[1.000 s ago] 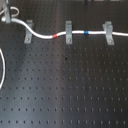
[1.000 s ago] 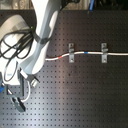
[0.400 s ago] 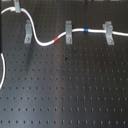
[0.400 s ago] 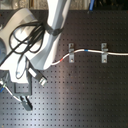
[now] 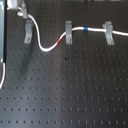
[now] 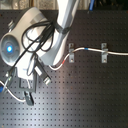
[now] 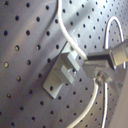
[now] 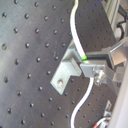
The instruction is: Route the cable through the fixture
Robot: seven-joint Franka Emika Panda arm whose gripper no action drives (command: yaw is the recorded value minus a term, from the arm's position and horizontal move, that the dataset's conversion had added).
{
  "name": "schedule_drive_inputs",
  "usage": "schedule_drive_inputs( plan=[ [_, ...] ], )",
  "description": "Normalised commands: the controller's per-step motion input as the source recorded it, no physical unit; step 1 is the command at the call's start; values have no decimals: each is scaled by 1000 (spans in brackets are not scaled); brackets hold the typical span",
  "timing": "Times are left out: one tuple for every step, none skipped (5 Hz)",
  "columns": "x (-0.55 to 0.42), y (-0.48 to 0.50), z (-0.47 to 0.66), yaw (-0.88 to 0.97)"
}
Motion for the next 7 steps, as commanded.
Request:
schedule_drive_inputs(
  plan=[
    [-30,-320,-21,77],
    [-114,-303,109,0],
    [-85,-125,18,-117],
    [-76,10,88,-103],
    [-108,13,220,-74],
    [-130,11,150,-29],
    [-63,60,134,0]
  ],
)
